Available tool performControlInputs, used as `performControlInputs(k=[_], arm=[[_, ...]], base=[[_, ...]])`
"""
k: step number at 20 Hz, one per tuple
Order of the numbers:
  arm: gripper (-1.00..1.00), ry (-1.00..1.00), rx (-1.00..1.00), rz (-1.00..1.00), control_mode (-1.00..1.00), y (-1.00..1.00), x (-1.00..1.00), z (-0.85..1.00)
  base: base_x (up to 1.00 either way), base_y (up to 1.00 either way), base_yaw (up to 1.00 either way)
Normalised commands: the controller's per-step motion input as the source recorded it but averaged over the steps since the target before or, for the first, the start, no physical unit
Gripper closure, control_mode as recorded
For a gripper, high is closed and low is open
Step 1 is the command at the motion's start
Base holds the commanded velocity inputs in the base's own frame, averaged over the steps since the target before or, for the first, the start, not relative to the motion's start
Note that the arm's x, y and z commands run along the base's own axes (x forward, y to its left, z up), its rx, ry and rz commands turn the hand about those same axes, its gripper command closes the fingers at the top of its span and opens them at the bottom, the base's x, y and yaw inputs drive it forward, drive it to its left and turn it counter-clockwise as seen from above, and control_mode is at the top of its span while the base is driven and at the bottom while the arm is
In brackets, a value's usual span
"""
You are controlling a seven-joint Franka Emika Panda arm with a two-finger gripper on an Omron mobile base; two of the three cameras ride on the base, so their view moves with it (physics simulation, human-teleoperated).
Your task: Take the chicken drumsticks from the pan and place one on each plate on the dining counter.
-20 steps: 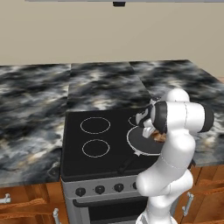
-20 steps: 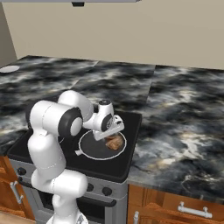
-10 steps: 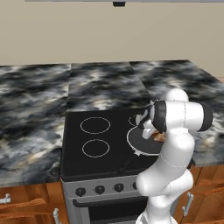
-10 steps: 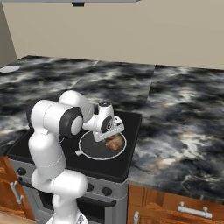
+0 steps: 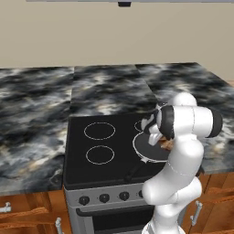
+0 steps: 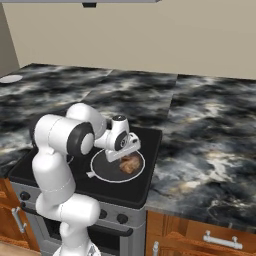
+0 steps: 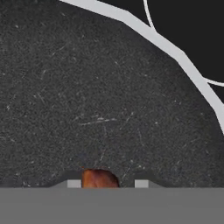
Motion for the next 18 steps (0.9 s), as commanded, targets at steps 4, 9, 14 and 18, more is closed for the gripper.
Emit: performControlInputs(k=[4, 9, 14, 18], arm=[[1.0, 0.0, -0.01, 0.25, -1.0, 0.04, -0.28, 0.25], [1.0, 0.0, -0.03, 0.21, -1.0, 0.03, -0.35, 0.4], [1.0, 0.03, -0.01, 0.24, -1.0, 0.11, -0.39, 0.48], [1.0, 0.13, -0.02, 0.27, -1.0, 0.29, -0.51, 0.38]], base=[[0.0, 0.0, 0.0], [0.0, 0.0, 0.0], [0.0, 0.0, 0.0], [0.0, 0.0, 0.0]])
